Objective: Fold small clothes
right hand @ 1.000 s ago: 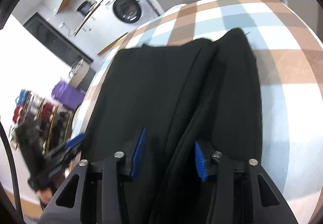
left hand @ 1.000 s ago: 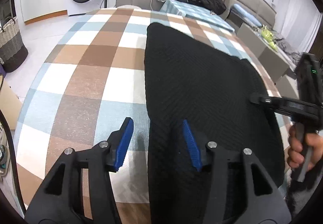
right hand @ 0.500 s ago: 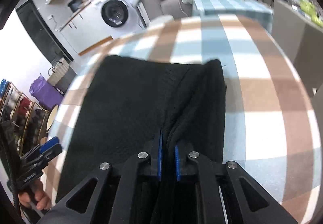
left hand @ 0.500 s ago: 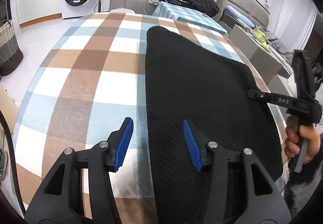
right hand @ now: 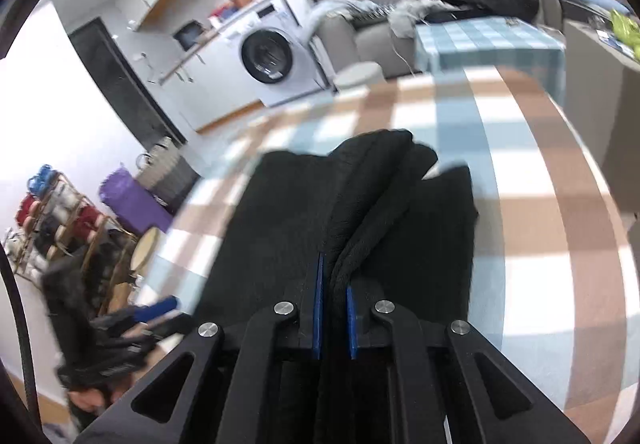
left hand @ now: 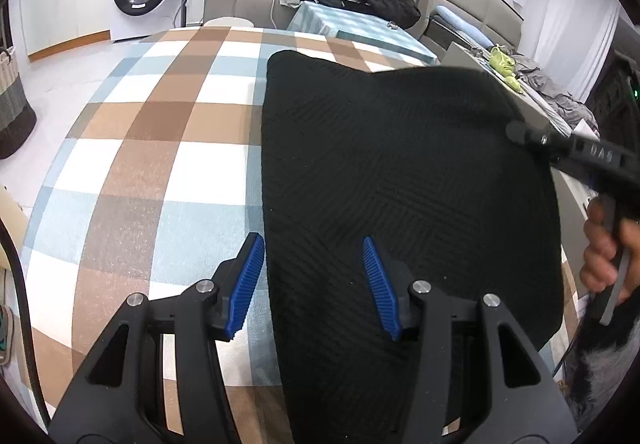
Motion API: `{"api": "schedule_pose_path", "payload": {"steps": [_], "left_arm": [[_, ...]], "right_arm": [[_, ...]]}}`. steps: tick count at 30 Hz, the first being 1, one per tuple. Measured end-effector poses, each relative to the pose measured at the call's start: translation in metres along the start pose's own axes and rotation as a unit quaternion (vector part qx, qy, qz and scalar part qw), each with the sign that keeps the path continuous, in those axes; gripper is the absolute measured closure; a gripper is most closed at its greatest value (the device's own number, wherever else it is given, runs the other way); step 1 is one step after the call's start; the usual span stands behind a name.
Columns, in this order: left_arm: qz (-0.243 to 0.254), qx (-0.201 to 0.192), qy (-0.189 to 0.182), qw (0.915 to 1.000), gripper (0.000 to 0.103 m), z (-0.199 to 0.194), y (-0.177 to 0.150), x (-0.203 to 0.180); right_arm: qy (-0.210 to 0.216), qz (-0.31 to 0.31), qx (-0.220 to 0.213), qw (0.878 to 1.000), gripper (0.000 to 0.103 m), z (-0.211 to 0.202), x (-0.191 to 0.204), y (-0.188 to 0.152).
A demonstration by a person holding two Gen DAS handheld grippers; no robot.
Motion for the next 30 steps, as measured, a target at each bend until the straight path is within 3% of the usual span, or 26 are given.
{"api": "schedule_pose_path", "payload": {"steps": [1, 3, 7, 13, 17, 19, 21, 23, 24, 27, 30], "left_arm": [[0.0, 0.0, -0.001, 1.0, 0.054, 0.0, 0.0, -0.001], [0.001, 0.003, 0.003, 1.0, 0.054, 0.001, -0.002, 0.0], [0.001, 0.015, 0.008, 0.9999, 0.054, 0.006, -0.007, 0.003], [-0.002, 0.018, 0.006, 0.9998, 0.054, 0.007, -0.009, 0.006], [0.0, 0.018, 0.003, 0.9998, 0.054, 0.006, -0.009, 0.004], [0.003, 0.018, -0.001, 0.9998, 0.054, 0.006, -0.01, 0.002], [0.007, 0.021, -0.001, 0.9998, 0.054, 0.007, -0.012, 0.0], [0.006, 0.023, -0.001, 0.9997, 0.054, 0.008, -0.014, -0.001], [0.005, 0.026, 0.0, 0.9996, 0.054, 0.008, -0.015, -0.001], [0.009, 0.027, -0.002, 0.9996, 0.054, 0.006, -0.019, -0.003], [0.014, 0.027, -0.003, 0.9995, 0.053, 0.006, -0.022, -0.004]], "right_arm": [[0.006, 0.004, 0.002, 1.0, 0.094, -0.002, 0.001, 0.003], [-0.023, 0.011, 0.015, 1.0, 0.094, 0.007, -0.014, 0.002], [-0.065, 0.064, 0.079, 0.993, 0.089, 0.041, -0.059, -0.025], [0.024, 0.112, 0.077, 0.99, 0.071, 0.017, -0.059, -0.057], [0.058, 0.119, 0.086, 0.988, 0.069, -0.008, -0.042, -0.095], [0.063, 0.115, 0.081, 0.988, 0.069, -0.019, -0.034, -0.109], [0.038, 0.084, 0.074, 0.993, 0.07, -0.022, -0.028, -0.118], [0.019, 0.059, 0.062, 0.996, 0.081, -0.021, -0.024, -0.118], [0.024, 0.047, 0.062, 0.997, 0.093, -0.021, -0.018, -0.119], [0.011, 0.0, 0.053, 0.999, 0.093, -0.031, 0.0, -0.116], [-0.029, 0.006, 0.082, 0.996, 0.093, -0.022, -0.019, -0.125]]}}
Point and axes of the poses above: each gripper's, at about its wrist camera, not at the fingertips, and z roughly the way its jaws point, x to its left, y to its top, the point moved 10 cm from there along z, roughly the way its jaws point, and after that the axes turned 1 degree about x, right-handed, at the moved point
